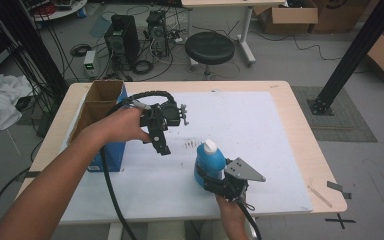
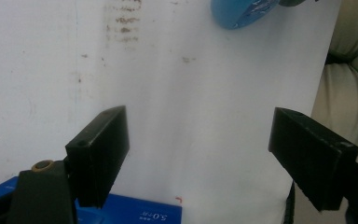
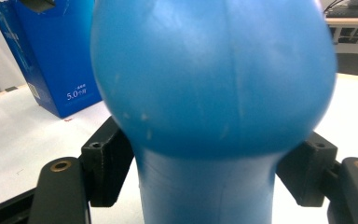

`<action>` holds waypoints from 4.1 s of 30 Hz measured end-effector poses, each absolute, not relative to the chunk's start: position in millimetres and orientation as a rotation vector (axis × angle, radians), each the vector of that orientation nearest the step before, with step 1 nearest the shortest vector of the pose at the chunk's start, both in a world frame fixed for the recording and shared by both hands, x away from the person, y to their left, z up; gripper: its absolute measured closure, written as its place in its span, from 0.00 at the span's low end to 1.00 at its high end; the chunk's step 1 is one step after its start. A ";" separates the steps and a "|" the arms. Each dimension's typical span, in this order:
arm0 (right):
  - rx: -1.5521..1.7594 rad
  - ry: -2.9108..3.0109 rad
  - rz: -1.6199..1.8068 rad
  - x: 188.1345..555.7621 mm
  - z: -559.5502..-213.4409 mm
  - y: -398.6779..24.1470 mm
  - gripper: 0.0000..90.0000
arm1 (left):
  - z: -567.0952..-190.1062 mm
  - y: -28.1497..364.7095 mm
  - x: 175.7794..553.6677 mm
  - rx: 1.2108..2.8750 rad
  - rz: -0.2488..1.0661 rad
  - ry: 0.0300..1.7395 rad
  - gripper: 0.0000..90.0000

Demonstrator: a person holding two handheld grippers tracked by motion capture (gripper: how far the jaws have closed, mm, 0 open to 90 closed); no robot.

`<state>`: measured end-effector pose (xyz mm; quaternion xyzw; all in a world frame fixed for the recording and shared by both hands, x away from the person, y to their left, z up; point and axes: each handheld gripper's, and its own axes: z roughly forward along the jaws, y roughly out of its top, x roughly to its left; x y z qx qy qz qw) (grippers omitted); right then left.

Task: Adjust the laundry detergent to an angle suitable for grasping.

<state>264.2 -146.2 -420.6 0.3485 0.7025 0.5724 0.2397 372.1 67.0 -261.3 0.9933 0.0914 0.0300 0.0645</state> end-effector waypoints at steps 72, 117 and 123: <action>0.296 2.459 1.861 339.8 -379.9 -195.2 0.47 | -261.3 67.8 371.1 2.997 0.090 0.291 0.23; 0.083 2.559 1.927 351.9 -412.5 -176.6 0.48 | -268.3 67.0 370.9 3.015 0.062 0.300 0.23; 0.088 2.556 1.926 350.7 -412.9 -177.2 0.47 | -269.1 66.1 370.5 3.016 0.059 0.296 0.23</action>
